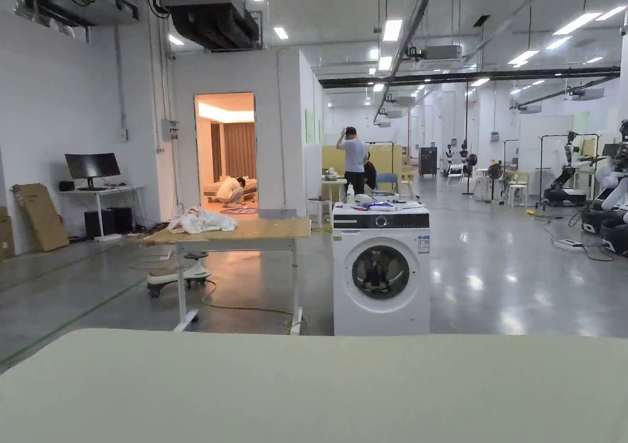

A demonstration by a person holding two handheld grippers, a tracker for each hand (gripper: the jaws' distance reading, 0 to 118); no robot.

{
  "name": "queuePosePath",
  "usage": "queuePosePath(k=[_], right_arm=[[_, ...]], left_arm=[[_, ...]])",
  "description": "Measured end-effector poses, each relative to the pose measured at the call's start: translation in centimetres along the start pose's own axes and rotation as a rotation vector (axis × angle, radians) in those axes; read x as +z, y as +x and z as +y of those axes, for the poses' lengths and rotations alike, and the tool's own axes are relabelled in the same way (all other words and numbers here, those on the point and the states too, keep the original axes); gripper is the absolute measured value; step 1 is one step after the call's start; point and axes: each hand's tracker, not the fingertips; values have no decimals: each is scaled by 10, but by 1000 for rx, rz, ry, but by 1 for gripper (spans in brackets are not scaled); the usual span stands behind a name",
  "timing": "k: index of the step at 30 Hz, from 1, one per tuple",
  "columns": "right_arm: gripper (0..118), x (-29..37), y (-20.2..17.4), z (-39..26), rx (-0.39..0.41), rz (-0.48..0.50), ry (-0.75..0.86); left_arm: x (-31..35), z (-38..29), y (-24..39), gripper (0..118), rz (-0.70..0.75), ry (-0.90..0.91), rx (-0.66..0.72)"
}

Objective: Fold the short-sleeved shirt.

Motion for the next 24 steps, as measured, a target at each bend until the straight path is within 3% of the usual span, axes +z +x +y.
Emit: queuePosePath(k=[6, 19, 24], right_arm=[[0, -2, 3, -2, -22, -39, 28], [0, -2, 5, -5, -73, -16, 38], [2, 1, 11, -5, -128, -9, 56]], left_arm=[[-2, 6, -8, 0, -15, 24, 63], [1, 10, -12, 0, 7, 30, 54], [2, 13, -12, 0, -13, 37, 55]])
